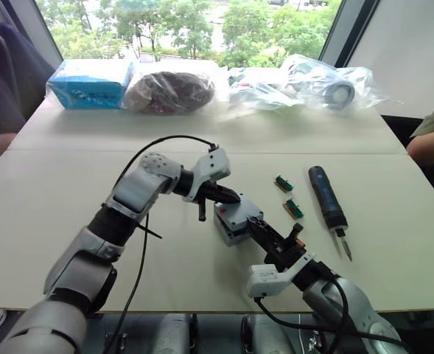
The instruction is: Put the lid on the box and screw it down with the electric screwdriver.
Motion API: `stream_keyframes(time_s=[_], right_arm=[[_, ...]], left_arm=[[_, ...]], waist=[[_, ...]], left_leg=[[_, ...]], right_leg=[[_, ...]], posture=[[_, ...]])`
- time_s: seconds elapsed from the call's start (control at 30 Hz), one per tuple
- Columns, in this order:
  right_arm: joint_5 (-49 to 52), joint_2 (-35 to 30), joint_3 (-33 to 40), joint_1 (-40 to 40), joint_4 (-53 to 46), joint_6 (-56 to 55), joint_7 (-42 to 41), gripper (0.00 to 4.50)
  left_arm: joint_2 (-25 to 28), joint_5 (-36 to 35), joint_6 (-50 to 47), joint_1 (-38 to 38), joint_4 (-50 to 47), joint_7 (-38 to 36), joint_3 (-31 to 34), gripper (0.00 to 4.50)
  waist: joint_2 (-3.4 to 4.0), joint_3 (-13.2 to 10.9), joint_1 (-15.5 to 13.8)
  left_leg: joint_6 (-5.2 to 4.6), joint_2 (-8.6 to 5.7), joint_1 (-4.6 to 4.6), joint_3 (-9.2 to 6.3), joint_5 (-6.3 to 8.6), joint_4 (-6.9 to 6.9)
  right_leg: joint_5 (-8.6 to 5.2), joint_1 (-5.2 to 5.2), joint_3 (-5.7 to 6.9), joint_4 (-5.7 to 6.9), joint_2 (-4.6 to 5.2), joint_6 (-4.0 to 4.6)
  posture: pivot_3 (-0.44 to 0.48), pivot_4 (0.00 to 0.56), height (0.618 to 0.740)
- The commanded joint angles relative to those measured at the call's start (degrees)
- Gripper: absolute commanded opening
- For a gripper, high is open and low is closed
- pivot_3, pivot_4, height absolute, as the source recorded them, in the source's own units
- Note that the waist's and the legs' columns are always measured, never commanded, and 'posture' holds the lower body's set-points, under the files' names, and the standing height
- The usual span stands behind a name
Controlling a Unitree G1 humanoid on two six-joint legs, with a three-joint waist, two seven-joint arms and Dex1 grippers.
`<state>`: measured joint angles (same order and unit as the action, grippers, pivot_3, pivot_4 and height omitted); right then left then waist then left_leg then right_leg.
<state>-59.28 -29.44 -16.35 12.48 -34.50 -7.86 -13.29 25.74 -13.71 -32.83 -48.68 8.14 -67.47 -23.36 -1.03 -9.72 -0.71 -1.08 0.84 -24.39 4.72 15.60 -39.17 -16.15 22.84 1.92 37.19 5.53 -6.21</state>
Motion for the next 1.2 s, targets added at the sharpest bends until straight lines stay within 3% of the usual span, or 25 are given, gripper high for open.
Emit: stream_keyframes(time_s=[0.03,0.57,0.9,0.93,1.2], right_arm=[[-0.92,0.78,0.44,0.73,-0.33,0.11,-0.45,0.11],[-1.76,1.62,0.81,1.55,0.74,0.35,-1.13,0.11],[-1.61,1.85,0.54,2.16,1.67,-0.1,-0.77,0.11],[-1.7,1.9,0.49,2.18,1.65,-0.17,-0.7,1.13],[-1.81,1.98,0.89,3.02,0.73,-0.6,-0.52,4.02]], left_arm=[[-0.23,0.96,0.85,-0.48,-0.51,-0.18,0.3,0.09],[-1.45,4.66,4.04,0.81,-0.38,-0.79,-1.77,0.09],[-0.82,10.86,8.74,3.19,0.76,-0.96,-6.4,0.09],[-0.75,11.06,8.79,3.41,0.6,-1.16,-6.52,0.0],[0.04,14.89,10.62,6.56,0.48,-1.24,-8.73,0.0]], waist=[[0.0,0.0,-0.01],[-0.01,0.05,-0.02],[-0.08,0.23,-0.07],[-0.07,0.29,-0.1],[-0.3,1.22,-0.02]], left_leg=[[0.0,0.0,0.0,0.0,0.0,0.0],[0.0,-0.01,0.05,-0.02,0.0,-0.01],[-0.05,-0.01,0.37,-0.04,0.03,-0.01],[-0.06,-0.01,0.43,-0.04,0.04,0.0],[-0.44,0.02,1.01,-0.02,0.28,0.04]], right_leg=[[0.0,0.0,0.0,0.0,0.0,0.0],[0.0,-0.08,0.02,0.0,0.0,0.0],[-0.01,-0.42,0.06,-0.09,0.0,0.01],[-0.01,-0.49,0.06,-0.1,0.0,0.02],[-0.16,-1.05,0.04,-0.12,0.01,0.27]], posture=[[0.0,0.15,0.74],[0.0,0.15,0.74],[0.0,0.15,0.74],[0.0,0.15,0.74],[0.0,0.15,0.74]])
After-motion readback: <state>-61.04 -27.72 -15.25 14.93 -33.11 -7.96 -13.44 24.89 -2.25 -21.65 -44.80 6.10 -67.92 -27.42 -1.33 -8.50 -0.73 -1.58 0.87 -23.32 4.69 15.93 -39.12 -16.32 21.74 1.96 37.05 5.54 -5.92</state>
